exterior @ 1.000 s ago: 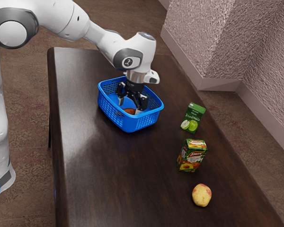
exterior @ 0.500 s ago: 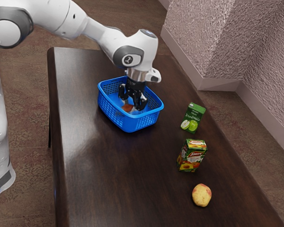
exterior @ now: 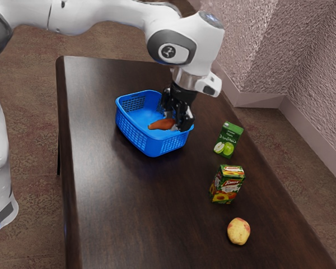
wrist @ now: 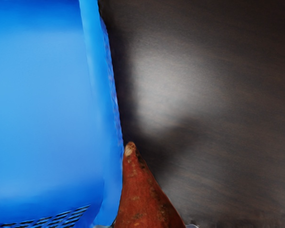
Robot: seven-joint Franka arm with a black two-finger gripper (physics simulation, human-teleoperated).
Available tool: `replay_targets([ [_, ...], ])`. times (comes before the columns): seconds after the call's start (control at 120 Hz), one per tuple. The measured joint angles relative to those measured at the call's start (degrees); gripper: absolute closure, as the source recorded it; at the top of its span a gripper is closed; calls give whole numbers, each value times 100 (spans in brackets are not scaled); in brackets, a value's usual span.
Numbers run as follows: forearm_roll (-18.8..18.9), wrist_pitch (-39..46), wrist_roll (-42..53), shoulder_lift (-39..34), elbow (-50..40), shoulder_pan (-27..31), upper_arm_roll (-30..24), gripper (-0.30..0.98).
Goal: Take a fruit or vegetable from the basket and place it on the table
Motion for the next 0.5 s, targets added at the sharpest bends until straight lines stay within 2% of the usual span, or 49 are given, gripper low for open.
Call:
replay_targets([
  [0.158, -210, 3, -5, 207, -302, -497, -238, 53],
  [0.275, -300, 160, -9, 359, -407, -581, -248, 52],
  [0.383, -343, 246, -2, 381, -388, -562, -250, 25],
  [0.5, -309, 278, 20, 312, -218, -569, -228, 11],
])
